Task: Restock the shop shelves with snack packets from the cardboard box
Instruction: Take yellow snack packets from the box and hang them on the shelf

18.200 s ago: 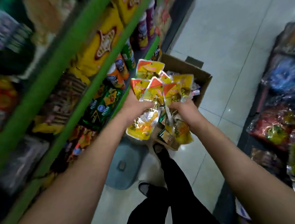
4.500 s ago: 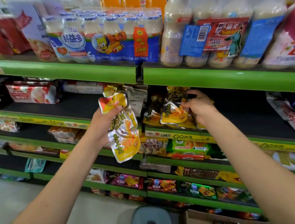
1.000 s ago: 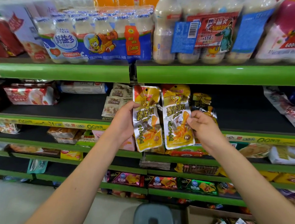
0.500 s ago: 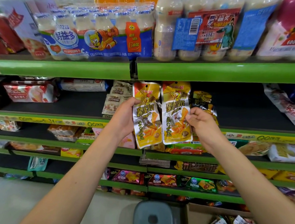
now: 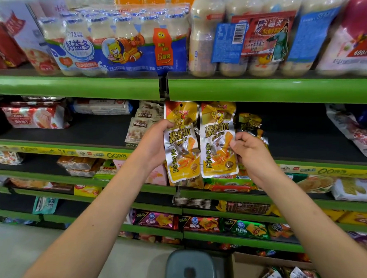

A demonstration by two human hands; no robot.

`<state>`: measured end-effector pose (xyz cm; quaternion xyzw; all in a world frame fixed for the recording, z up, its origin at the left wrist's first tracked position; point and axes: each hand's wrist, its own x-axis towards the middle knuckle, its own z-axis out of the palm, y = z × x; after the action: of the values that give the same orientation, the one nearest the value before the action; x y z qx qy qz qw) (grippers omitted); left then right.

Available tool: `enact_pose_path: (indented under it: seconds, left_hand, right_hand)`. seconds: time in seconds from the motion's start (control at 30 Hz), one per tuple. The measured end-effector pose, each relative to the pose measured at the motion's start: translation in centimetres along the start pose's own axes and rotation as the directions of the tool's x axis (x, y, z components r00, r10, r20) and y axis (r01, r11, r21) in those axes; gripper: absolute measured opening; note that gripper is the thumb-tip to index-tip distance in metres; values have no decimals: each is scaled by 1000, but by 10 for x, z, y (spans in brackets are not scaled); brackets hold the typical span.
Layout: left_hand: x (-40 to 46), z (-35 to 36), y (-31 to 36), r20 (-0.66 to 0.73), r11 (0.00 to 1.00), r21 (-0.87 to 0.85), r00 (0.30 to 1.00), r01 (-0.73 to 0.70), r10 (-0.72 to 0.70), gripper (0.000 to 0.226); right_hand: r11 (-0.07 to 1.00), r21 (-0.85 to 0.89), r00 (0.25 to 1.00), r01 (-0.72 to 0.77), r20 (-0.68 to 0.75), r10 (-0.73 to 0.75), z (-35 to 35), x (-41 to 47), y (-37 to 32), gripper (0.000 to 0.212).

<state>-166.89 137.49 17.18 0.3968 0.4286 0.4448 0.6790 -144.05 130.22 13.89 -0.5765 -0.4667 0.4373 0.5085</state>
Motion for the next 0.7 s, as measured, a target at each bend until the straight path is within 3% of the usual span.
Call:
enact_pose_path:
  seconds: [0.23,0.47,0.7]
  left_hand:
    - [3,-5,1,-35,1000,1,999,19,-19,20]
    - [2,-15,-2,-86,1000,-6,996,5,-6,10]
    - [-2,-17,0,-91,1000,7,996,-6,7,20]
  right_hand:
    - [998,36,996,-59,-61,61,-4,13,-4,21]
    - [987,-73,979,-142,-159,129,-12,53,-9,21]
    - [988,-49,973,-145,-189,134,-3,82,-16,24]
